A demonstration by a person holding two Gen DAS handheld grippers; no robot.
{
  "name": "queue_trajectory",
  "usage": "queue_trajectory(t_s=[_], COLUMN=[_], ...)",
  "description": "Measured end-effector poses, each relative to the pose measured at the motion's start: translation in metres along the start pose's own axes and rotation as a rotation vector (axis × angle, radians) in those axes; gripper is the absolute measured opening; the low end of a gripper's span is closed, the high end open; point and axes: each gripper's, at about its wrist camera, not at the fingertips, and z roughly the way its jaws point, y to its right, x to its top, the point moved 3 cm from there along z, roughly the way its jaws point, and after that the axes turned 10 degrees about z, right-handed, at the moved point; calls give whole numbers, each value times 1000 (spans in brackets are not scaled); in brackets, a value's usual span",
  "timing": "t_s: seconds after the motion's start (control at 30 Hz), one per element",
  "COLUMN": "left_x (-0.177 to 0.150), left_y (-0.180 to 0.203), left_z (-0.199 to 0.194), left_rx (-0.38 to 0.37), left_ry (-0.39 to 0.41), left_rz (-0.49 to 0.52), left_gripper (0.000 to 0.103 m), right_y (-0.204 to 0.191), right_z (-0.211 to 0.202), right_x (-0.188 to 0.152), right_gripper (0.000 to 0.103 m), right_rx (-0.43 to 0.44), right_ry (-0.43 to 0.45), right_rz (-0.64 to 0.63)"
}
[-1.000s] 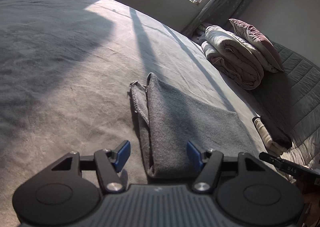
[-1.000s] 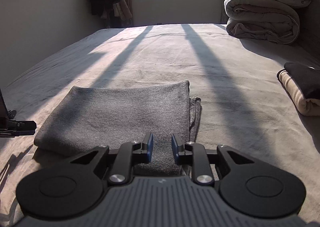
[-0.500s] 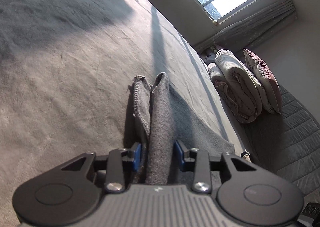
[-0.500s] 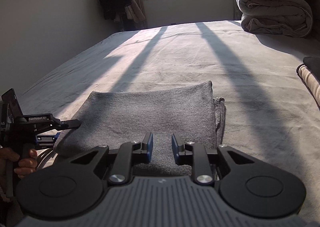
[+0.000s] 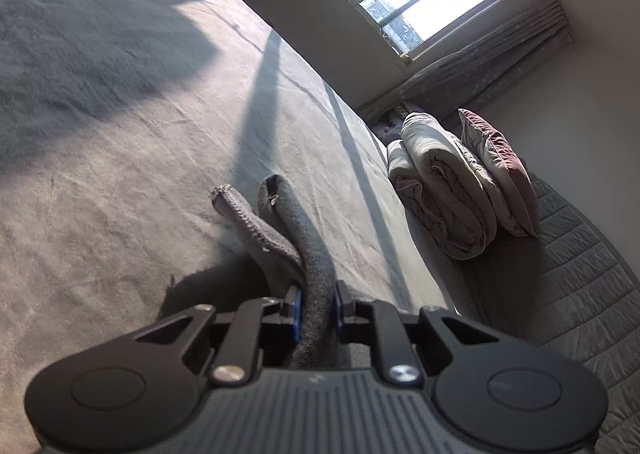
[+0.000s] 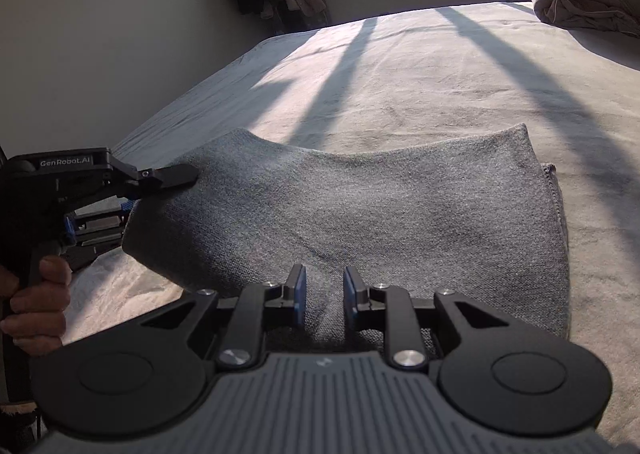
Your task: Fold clothes
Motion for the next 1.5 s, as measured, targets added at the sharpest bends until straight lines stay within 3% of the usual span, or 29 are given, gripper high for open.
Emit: queue_trajectory(t_s=[0.1,0.2,0.37,0.5,0.6,0.7,0.8,0.9,1.0,1.3,1.33,1.4,1.5], left_x=[0,1,-3,-18,-33,-37,-34,-34,-50,-96,-98,-95,-80], left_y=[19,43,79,101,108,111,107,94,78,76,77,78,69], left_z=[3,10,33,57,72,69,54,40,38,55,55,51,34], left_rx=[-11,-31,-50,-80,-153,-207,-189,-138,-132,-214,-220,-233,-266], left_ry=[-15,-25,-57,-112,-179,-177,-136,-92,-114,-177,-179,-168,-106], left_rz=[39,67,109,130,98,66,92,157,188,244,261,283,258], left_gripper=[13,13,13,14,15,15,16,16,16,16,16,16,16], right_y=[-2,8,48,83,111,135,147,149,142,115,111,102,92], right_z=[11,-4,-37,-55,-59,-58,-57,-58,-59,-35,-32,-25,-24], right_x=[-5,8,26,28,22,16,15,22,30,47,49,52,57], right_gripper=[24,25,41,43,47,48,49,51,53,55,53,29,22], right_rx=[-8,40,114,168,226,275,323,318,297,208,190,126,104], right_ry=[-68,-72,-34,1,22,28,40,39,29,12,14,12,19], right_rz=[-7,71,278,465,637,795,897,898,858,757,737,667,595])
